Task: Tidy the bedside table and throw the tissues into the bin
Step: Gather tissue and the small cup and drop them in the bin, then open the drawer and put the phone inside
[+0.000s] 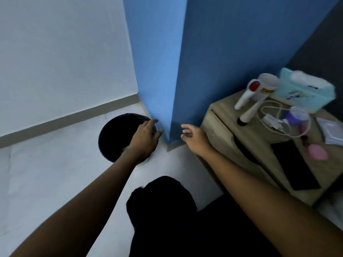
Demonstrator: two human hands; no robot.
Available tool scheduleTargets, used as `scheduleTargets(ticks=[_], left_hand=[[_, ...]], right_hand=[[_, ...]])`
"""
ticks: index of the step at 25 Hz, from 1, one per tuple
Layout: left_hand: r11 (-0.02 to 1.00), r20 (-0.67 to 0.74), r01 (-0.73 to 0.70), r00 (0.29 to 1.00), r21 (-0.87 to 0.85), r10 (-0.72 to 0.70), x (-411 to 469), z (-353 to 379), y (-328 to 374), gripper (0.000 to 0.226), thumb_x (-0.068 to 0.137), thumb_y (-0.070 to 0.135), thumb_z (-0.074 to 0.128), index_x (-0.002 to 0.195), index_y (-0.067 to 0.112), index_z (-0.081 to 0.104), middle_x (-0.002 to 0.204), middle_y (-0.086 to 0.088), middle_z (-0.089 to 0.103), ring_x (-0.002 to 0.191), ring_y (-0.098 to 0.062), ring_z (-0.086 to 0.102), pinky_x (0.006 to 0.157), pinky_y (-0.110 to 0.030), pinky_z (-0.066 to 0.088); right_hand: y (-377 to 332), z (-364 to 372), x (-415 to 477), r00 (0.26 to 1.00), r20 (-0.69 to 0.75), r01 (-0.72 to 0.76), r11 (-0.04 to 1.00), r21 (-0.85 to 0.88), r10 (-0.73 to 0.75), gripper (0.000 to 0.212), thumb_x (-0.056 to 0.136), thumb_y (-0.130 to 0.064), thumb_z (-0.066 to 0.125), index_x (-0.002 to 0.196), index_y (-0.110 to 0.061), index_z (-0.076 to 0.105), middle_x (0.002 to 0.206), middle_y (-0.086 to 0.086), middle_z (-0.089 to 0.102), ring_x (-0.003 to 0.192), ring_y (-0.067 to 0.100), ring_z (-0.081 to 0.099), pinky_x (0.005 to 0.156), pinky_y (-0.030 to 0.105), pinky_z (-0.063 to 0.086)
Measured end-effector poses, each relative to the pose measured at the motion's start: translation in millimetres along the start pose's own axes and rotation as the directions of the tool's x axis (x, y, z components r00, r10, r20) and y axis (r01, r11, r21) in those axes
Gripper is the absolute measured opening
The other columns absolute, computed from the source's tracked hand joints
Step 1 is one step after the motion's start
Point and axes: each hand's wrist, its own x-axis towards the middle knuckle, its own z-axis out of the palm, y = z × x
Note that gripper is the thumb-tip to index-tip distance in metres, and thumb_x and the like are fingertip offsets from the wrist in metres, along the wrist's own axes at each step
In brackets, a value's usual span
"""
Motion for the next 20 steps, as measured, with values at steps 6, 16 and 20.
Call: scheduleTargets(ticks=[6, 16, 20], left_hand=[[0.981, 0.159, -0.187, 0.968, -0.048, 0.192, 13.1, 57.9, 113.0, 0.052, 0.096, 0.045, 0.043, 0.137, 0.013, 0.049, 0.138, -0.013, 0.054, 0.128, -0.034, 0.048, 0.106, -0.045, 0.041], [0.886, 0.422, -0.456, 0.821, 0.077, 0.386, 67.9, 132.3, 187.0, 0.061, 0.099, 0.052, 0.031, 0.15, 0.019, 0.03, 0.16, -0.01, 0.023, 0.148, -0.031, 0.019, 0.117, -0.055, 0.022], [0.882, 0.471, -0.454, 0.81, 0.128, 0.349, 69.7, 151.3, 185.3, 0.063, 0.1, 0.051, 0.03, 0.155, 0.028, 0.01, 0.165, -0.002, -0.003, 0.151, -0.028, 0.001, 0.12, -0.055, 0.011]], right_hand=[[60.0, -97.2, -57.3, 0.979, -0.167, -0.164, 0.931, -0.327, 0.113, 0.047, 0.091, -0.019, 0.059, 0.136, -0.005, 0.053, 0.134, 0.017, 0.06, 0.126, 0.031, 0.055, 0.103, 0.031, 0.04], [96.2, -151.5, -59.6, 0.974, 0.042, -0.178, 0.862, -0.474, 0.224, 0.059, 0.089, -0.027, 0.05, 0.143, -0.007, 0.04, 0.134, 0.02, 0.058, 0.12, 0.034, 0.058, 0.101, 0.038, 0.048], [113.5, -148.5, -68.8, 0.958, 0.017, -0.251, 0.867, -0.432, 0.286, 0.059, 0.093, -0.023, 0.051, 0.149, -0.013, 0.034, 0.137, 0.016, 0.055, 0.122, 0.032, 0.056, 0.102, 0.037, 0.046]])
